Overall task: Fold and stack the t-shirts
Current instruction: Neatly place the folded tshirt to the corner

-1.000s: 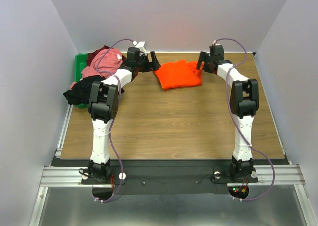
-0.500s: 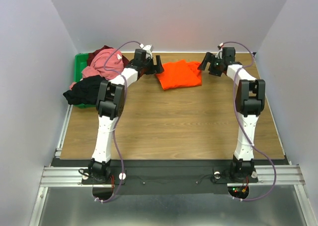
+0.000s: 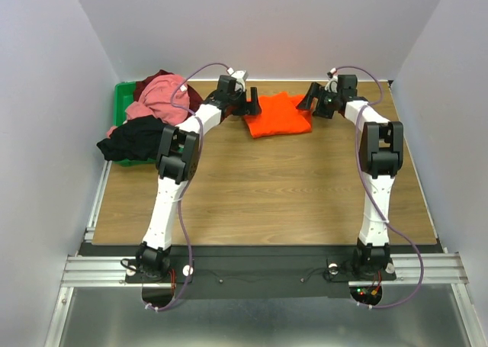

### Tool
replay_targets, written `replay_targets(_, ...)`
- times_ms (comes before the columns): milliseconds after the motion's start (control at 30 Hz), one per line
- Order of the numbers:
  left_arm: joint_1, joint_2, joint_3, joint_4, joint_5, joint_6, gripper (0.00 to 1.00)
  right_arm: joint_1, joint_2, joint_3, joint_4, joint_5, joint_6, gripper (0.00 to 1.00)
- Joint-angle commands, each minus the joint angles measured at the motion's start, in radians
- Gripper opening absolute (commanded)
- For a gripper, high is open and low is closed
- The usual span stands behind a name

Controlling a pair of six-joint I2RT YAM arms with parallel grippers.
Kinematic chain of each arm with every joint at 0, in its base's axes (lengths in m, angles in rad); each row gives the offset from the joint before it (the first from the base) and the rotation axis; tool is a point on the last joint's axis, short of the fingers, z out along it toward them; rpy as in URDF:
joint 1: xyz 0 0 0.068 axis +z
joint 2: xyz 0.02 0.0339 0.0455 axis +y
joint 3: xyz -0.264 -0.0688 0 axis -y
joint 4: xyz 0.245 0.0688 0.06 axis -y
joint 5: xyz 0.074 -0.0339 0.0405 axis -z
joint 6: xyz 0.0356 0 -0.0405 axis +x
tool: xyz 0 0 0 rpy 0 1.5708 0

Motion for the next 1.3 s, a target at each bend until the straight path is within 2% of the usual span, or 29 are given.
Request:
replay_targets(0, -0.026, 0.002, 0.070, 0.000, 0.050, 0.032, 0.99, 0.066, 0.032, 0.022, -0.002, -0.027, -0.032, 1.00)
replay_targets(333, -0.083, 0.047, 0.139, 0.000, 0.101, 0.063, 0.99, 0.184, 0.023, 0.025, -0.029, 0.013, -0.084, 0.97)
replay_targets(467, -0.089, 0.053, 0.142, 0.000, 0.107, 0.066, 0.99, 0.203, 0.040, 0.051, -0.063, 0.080, -0.091, 0.76)
replay_targets(500, -0.089, 0.051, 0.144, 0.000, 0.110, 0.067, 0.99, 0.206, 0.045, 0.060, -0.068, 0.087, -0.089, 0.66)
replay_targets(567, -0.090, 0.044, 0.139, 0.002, 0.112, 0.069, 0.99, 0.207, 0.063, 0.078, -0.091, 0.114, -0.094, 0.58)
replay_targets(600, -0.090, 0.041, 0.133, 0.005, 0.115, 0.067, 0.99, 0.207, 0.069, 0.094, -0.098, 0.122, -0.094, 0.42)
replay_targets(667, -0.090, 0.019, 0.122, 0.005, 0.110, 0.069, 0.99, 0.207, 0.078, 0.105, -0.121, 0.162, -0.097, 0.22)
replay_targets(767, -0.086, -0.034, 0.075, 0.011, 0.092, 0.076, 0.99, 0.207, 0.071, 0.114, -0.152, 0.244, -0.118, 0.08)
replay_targets(867, -0.074, -0.088, 0.007, 0.019, 0.083, 0.079, 0.99, 0.200, 0.036, 0.115, -0.187, 0.344, -0.164, 0.04)
replay_targets(1067, -0.031, -0.243, -0.147, 0.065, 0.095, 0.090, 0.99, 0.117, -0.053, 0.126, -0.258, 0.502, -0.244, 0.04)
replay_targets(1267, 0.009, -0.330, -0.261, 0.106, 0.143, 0.084, 0.99, 0.000, -0.061, 0.174, -0.312, 0.522, -0.271, 0.02)
